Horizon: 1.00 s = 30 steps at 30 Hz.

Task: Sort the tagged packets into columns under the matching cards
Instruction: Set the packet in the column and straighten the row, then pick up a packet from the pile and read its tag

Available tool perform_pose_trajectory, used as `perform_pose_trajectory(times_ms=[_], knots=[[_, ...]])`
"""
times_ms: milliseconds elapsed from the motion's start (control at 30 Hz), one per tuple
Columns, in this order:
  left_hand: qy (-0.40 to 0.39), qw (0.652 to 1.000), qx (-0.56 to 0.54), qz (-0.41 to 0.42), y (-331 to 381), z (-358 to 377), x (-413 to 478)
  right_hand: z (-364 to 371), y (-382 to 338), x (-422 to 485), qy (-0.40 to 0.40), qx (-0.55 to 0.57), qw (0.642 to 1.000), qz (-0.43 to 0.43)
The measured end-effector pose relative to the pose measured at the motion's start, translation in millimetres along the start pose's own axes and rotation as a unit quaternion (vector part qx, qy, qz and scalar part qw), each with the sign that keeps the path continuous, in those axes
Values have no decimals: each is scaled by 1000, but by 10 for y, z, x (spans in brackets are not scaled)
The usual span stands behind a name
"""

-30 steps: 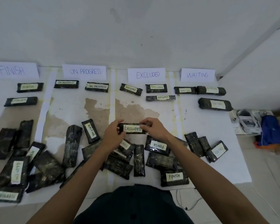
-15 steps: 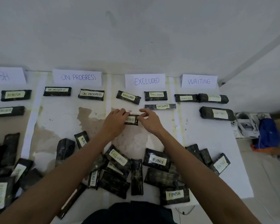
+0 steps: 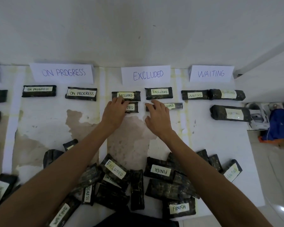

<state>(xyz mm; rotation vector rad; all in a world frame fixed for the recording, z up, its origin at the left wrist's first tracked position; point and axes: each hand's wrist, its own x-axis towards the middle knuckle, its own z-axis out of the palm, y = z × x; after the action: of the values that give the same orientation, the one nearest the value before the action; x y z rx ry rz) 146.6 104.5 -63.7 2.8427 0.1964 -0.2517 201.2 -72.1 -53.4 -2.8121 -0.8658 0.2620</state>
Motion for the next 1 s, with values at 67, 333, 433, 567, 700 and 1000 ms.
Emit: perform_pose_trajectory(times_ms=[67, 333, 433, 567, 700, 1000], knots=[[9, 1000, -2, 5, -8, 22, -2, 21, 14, -15, -7, 7, 1000, -9], [40, 997, -39, 56, 227, 53, -306, -106, 31, -181, -37, 56, 996, -66], [12, 994, -73, 81, 389, 67, -535, -193, 69, -355, -88, 34, 990, -109], [-36, 992, -88, 86, 562, 194, -832, -271, 147, -670, -170, 32, 978, -120], [-68, 989, -106, 81, 684, 366, -1122, -257, 203, -1015, -268, 34, 960, -76], [-77, 982, -167, 36, 828, 450, -1458, -60, 161, -1282, -298, 22, 954, -36]])
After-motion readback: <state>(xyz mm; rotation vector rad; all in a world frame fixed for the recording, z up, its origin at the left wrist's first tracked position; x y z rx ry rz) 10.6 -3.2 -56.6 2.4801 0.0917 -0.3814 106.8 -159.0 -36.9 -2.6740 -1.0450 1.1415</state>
